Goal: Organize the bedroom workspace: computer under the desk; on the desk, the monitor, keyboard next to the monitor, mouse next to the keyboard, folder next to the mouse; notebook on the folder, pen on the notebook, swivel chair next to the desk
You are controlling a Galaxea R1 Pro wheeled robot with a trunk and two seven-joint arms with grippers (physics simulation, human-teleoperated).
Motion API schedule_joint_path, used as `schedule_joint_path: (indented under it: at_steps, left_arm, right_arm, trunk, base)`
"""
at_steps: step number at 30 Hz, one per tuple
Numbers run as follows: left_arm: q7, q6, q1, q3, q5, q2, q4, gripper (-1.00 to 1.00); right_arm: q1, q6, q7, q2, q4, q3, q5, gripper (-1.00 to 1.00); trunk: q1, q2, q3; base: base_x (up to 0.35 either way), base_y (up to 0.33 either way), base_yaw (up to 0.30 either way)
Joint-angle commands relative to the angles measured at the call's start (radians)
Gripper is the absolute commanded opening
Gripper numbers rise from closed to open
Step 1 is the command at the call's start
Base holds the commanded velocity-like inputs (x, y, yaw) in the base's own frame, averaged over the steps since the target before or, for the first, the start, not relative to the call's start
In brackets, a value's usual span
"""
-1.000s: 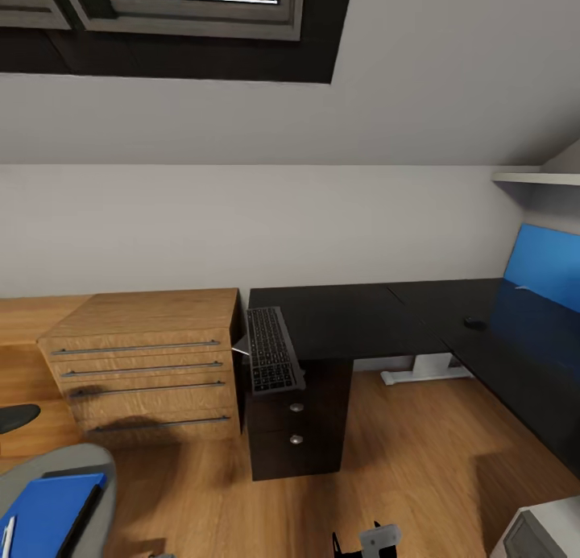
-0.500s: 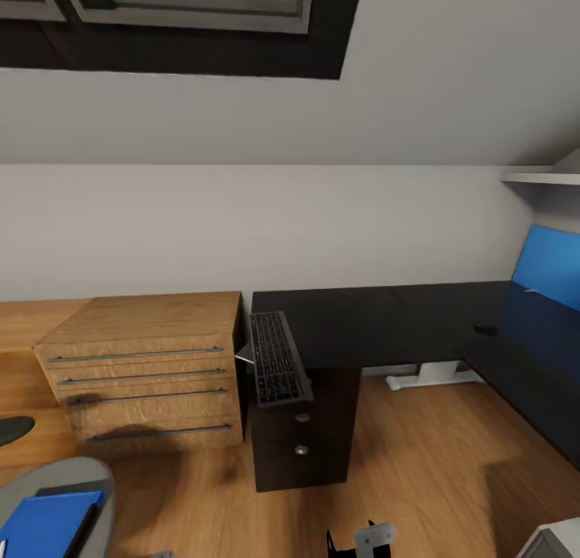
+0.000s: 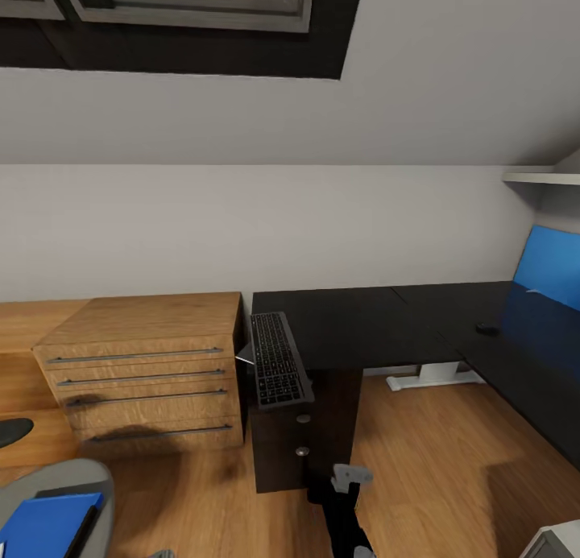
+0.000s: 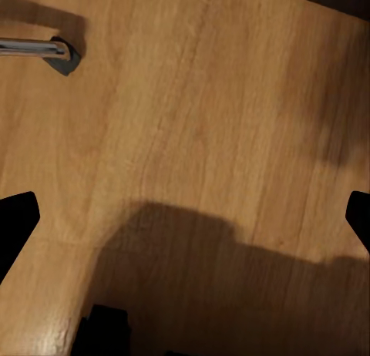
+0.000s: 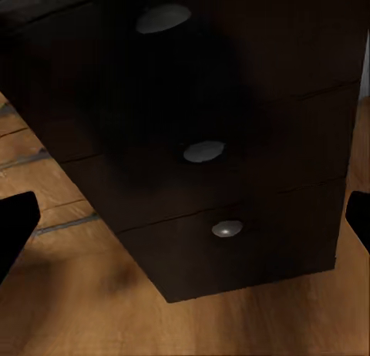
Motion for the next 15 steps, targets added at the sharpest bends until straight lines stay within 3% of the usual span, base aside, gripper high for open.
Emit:
schedule_joint_path:
  at_steps: [1,7,15]
  left_arm:
    - [-0.001,0.005,0.0,-0.005,0.019,0.0,-0.001,1.0]
    - [-0.002,0.004,0.0,-0.002,0.038,-0.002,-0.002,1.0]
    - [-0.006,0.004,0.0,0.017,0.042,-0.002,-0.002,1.0]
  right_arm:
    - [-0.002,0.023,-0.003,0.0,-0.044,0.006,-0.053,1.0]
    - [-0.003,0.092,0.004,-0.001,-0.207,0.004,-0.221,1.0]
    - [-0.003,0.102,0.023,-0.006,-0.296,0.002,-0.366,1.0]
  trunk:
    - [0.0,-0.001,-0.001]
    - [0.0,-0.001,-0.001]
    - [0.0,-0.001,-0.001]
  base:
    - [0.0,0.0,0.0]
    - [0.0,0.0,0.0]
    - [0.0,0.0,0.0]
